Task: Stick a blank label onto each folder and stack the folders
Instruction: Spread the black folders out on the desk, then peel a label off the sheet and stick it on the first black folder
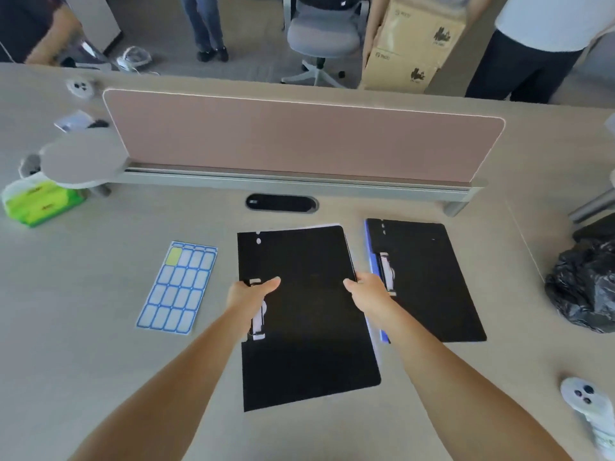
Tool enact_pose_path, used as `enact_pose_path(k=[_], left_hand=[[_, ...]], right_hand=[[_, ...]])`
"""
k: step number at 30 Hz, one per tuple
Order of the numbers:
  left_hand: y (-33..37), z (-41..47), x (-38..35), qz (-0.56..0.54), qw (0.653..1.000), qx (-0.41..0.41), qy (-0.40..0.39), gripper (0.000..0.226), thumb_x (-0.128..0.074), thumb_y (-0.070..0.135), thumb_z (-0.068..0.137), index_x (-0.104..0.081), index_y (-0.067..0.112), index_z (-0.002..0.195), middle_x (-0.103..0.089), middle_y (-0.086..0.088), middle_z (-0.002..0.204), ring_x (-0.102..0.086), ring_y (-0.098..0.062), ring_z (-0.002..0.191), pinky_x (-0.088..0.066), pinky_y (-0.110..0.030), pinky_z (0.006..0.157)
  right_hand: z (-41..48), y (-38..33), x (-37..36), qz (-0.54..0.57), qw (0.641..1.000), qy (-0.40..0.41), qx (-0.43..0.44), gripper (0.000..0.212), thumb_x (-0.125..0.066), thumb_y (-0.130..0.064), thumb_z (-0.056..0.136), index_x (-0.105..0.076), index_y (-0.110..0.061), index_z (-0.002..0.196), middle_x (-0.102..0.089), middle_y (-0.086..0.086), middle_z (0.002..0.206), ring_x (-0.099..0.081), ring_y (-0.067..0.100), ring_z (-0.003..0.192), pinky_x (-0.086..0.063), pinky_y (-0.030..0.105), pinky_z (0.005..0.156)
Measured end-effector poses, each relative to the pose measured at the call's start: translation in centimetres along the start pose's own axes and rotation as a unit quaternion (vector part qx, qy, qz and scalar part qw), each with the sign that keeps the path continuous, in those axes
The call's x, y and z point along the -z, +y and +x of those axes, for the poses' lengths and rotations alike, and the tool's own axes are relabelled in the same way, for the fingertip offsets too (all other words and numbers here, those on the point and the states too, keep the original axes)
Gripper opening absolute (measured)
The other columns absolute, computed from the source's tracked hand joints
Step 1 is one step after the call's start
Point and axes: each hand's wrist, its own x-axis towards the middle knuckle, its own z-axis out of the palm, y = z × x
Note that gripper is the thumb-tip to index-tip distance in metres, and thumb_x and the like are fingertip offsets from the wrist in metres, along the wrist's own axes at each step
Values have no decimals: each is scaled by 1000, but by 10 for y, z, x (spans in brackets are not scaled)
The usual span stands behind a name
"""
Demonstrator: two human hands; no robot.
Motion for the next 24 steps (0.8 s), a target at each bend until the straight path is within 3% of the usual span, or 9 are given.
enact_pose_path(k=[3,5,9,14,18,19,21,22,24], left_hand=[[-24,19,16,15,999,-25,19,31,-83,27,75,-61,10,89,-68,-7,81,-66,-20,70,-51,-32,66],[-33,31,24,40,999,-34,-5,45,-83,12,69,-59,11,108,-71,-8,98,-69,-22,81,-54,-34,72],[-42,40,30,116,991,-61,-3,56,-83,17,67,-48,18,110,-64,2,94,-67,-23,86,-53,-35,74],[-40,35,36,235,965,-116,8,31,-74,28,77,-58,25,102,-64,7,87,-63,-18,83,-46,-26,66],[-28,41,49,304,945,-107,-61,29,-62,32,85,-66,16,109,-63,-5,84,-58,-18,66,-41,-22,59],[-22,41,54,320,938,-108,-76,34,-61,33,88,-65,15,117,-67,-8,93,-55,-14,63,-40,-22,56],[-10,42,65,343,929,-119,-75,38,-59,34,93,-62,14,125,-68,-7,113,-61,-14,73,-49,-25,62],[-7,43,73,347,928,-124,-59,38,-57,34,94,-60,16,128,-67,-5,119,-65,-18,85,-53,-28,72],[-4,48,89,333,934,-127,-11,42,-57,35,93,-57,20,133,-63,-2,126,-63,-23,106,-53,-32,86]], right_hand=[[-1,10,-36,-18,1000,22,-14,23,-52,-27,94,-64,-10,104,-56,0,76,-54,15,63,-41,26,55],[-2,17,-50,-26,999,38,-19,24,-53,-29,94,-62,-9,103,-58,4,83,-55,17,69,-41,29,58],[-1,25,-61,-101,993,58,6,20,-52,-27,96,-56,-9,91,-55,2,80,-53,20,71,-36,27,52],[8,34,-57,-204,977,57,3,38,-54,-28,95,-37,-18,62,-43,-3,64,-49,24,68,-37,30,59],[4,28,-53,-221,974,56,12,36,-51,-21,91,-28,-16,63,-34,2,62,-36,20,59,-27,30,55],[3,24,-54,-228,972,59,19,36,-50,-20,91,-28,-16,63,-32,3,62,-34,20,58,-26,30,55],[-1,12,-57,-242,968,57,34,34,-48,-18,91,-33,-14,61,-36,7,62,-37,22,58,-32,32,56],[-2,3,-60,-250,966,53,42,31,-48,-18,92,-45,-8,64,-46,11,65,-48,27,62,-40,34,59],[-2,-16,-68,-262,961,33,81,25,-51,-22,96,-65,-2,93,-67,14,92,-63,31,90,-52,39,79]])
